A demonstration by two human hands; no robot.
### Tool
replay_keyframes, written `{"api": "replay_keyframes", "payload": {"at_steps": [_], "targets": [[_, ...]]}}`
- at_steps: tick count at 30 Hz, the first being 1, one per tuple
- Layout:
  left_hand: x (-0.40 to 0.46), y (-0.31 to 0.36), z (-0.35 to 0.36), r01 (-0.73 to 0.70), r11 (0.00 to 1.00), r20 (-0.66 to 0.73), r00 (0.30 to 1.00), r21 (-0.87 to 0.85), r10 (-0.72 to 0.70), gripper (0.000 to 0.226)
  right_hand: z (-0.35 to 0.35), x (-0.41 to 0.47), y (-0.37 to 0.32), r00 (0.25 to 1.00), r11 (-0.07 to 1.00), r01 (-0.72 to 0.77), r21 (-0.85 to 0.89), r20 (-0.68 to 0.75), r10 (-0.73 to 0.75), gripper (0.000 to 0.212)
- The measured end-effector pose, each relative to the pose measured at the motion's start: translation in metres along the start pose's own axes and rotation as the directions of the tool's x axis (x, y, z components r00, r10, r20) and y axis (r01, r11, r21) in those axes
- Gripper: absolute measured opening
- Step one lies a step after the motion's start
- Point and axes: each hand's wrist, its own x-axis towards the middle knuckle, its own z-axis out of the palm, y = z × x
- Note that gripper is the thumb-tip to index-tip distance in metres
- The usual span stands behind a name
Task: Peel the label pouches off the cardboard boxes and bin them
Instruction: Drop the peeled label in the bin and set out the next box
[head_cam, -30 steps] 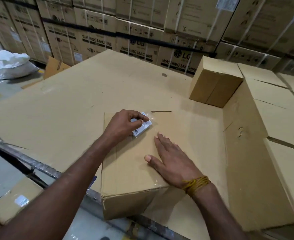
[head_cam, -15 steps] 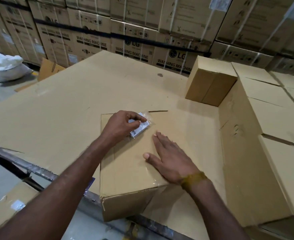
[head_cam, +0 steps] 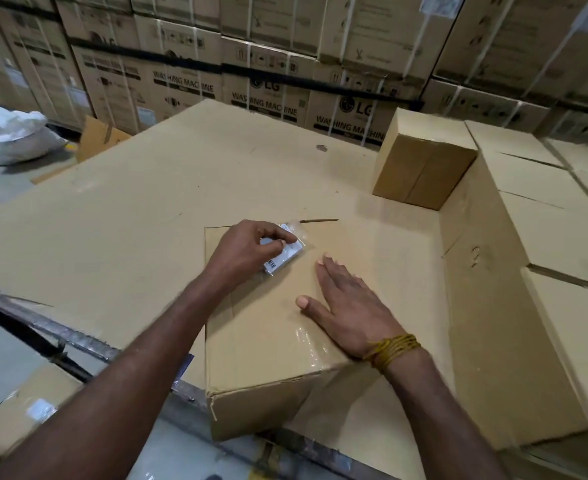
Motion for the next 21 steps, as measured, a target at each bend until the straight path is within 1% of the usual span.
{"api": "replay_keyframes", "payload": {"at_steps": [3, 7, 9, 11, 12, 16, 18, 21], "targets": [[-0.001, -0.001, -0.001, 0.004, 0.999, -0.003, 1.0, -0.039, -0.004, 0.027, 0.0, 0.005, -0.002, 1.0, 1.0, -0.016, 0.001, -0.018, 0.016, 0.083], [0.001, -0.004, -0.001, 0.014, 0.998, -0.004, 1.0, -0.063, -0.015, 0.027, 0.01, -0.055, -0.008, 0.998, 0.998, 0.06, 0.014, 0.033, -0.06, 0.084], [0.001, -0.003, 0.0, 0.018, 0.999, -0.006, 1.0, -0.047, -0.019, 0.028, 0.011, -0.07, -0.006, 0.995, 0.998, 0.062, -0.01, 0.074, -0.061, 0.084], [0.002, -0.001, 0.001, 0.023, 0.999, 0.003, 1.0, -0.031, -0.023, 0.028, 0.006, -0.059, -0.004, 0.995, 0.999, 0.037, -0.007, 0.097, -0.036, 0.082], [0.003, -0.001, 0.001, 0.022, 0.999, 0.007, 1.0, -0.026, -0.022, 0.028, 0.004, -0.046, -0.002, 0.996, 1.0, 0.029, 0.007, 0.086, -0.03, 0.081], [0.002, -0.002, 0.001, 0.003, 1.0, 0.007, 1.0, -0.008, -0.003, 0.027, 0.0, 0.002, -0.002, 1.0, 1.0, -0.021, 0.004, -0.008, 0.021, 0.083], [0.001, -0.001, 0.0, 0.003, 1.0, -0.003, 1.0, -0.021, -0.003, 0.028, 0.002, 0.0, -0.009, 1.0, 1.0, -0.026, -0.008, -0.011, 0.026, 0.085], [0.0, -0.002, -0.001, 0.015, 0.998, 0.002, 1.0, -0.064, -0.015, 0.029, 0.009, -0.038, -0.019, 0.999, 0.999, 0.046, 0.011, 0.028, -0.046, 0.084]]}}
